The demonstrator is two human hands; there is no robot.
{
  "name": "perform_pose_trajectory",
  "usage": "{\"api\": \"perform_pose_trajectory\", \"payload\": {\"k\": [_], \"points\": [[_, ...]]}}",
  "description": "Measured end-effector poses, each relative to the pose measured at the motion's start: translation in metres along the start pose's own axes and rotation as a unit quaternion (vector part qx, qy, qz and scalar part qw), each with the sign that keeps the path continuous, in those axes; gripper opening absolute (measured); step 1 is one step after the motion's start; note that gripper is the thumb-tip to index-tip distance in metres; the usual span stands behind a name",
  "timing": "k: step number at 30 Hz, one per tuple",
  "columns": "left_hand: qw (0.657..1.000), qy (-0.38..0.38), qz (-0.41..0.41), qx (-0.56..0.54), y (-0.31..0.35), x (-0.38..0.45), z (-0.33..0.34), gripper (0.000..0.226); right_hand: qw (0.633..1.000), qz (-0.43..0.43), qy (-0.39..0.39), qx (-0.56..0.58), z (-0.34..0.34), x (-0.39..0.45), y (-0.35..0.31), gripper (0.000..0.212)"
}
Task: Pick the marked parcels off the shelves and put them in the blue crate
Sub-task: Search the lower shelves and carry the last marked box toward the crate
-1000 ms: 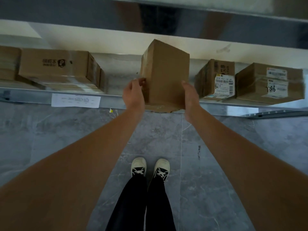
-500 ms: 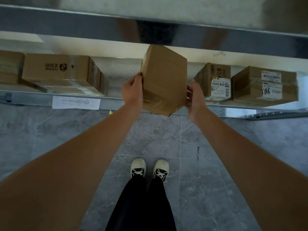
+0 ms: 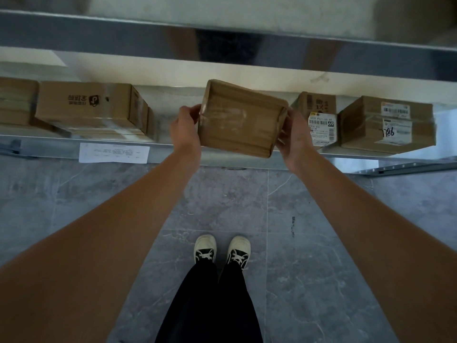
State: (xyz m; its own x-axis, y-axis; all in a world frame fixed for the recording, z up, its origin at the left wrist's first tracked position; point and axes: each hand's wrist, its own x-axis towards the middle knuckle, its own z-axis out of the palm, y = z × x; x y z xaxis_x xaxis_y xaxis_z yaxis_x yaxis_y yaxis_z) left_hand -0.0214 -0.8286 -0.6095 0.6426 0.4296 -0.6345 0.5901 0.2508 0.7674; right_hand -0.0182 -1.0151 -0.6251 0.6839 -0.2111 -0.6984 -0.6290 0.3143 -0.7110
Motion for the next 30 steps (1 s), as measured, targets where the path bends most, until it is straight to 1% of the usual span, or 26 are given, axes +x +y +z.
{"api": "perform_pose_trajectory", "payload": {"k": [3, 7, 13, 18, 20, 21, 24, 25, 28, 30], "points": [[0.999, -0.024, -0.004, -0.023, 0.001, -0.002, -0.001, 0.036, 0.999, 0.011, 0.02, 0.025, -0.006, 0.001, 0.008, 0.028], [0.998, -0.056, -0.001, -0.019, 0.0, -0.002, -0.002, 0.041, 0.998, 0.014, 0.037, 0.038, -0.012, 0.0, 0.009, 0.026], [0.999, -0.047, 0.016, -0.008, 0.003, -0.01, 0.003, 0.045, 0.999, 0.014, 0.021, 0.047, -0.011, 0.001, 0.004, 0.021], [0.998, -0.05, 0.025, 0.028, 0.002, -0.012, 0.005, 0.041, 1.0, 0.01, 0.008, 0.029, -0.011, 0.003, 0.001, 0.007], [0.998, -0.055, 0.019, 0.028, 0.001, -0.012, 0.007, 0.041, 1.0, 0.0, 0.011, 0.002, -0.01, 0.003, 0.001, 0.01], [0.998, -0.057, 0.014, 0.026, 0.001, -0.013, 0.007, 0.04, 1.0, -0.004, 0.015, -0.016, -0.01, 0.003, 0.001, 0.015], [0.998, -0.064, -0.002, 0.022, -0.002, -0.015, 0.007, 0.034, 0.999, -0.003, 0.021, -0.036, -0.009, 0.003, 0.001, 0.045], [0.997, -0.069, -0.007, 0.024, -0.004, -0.016, 0.007, 0.032, 0.999, 0.002, 0.016, -0.029, -0.01, 0.004, 0.002, 0.046], [0.996, -0.08, -0.01, 0.032, -0.012, -0.015, 0.007, 0.032, 0.999, 0.016, -0.009, -0.03, -0.011, 0.003, 0.004, 0.033], [0.996, -0.083, -0.007, 0.038, -0.014, -0.014, 0.007, 0.035, 0.999, 0.024, -0.005, -0.046, -0.012, 0.003, 0.008, 0.037]]}}
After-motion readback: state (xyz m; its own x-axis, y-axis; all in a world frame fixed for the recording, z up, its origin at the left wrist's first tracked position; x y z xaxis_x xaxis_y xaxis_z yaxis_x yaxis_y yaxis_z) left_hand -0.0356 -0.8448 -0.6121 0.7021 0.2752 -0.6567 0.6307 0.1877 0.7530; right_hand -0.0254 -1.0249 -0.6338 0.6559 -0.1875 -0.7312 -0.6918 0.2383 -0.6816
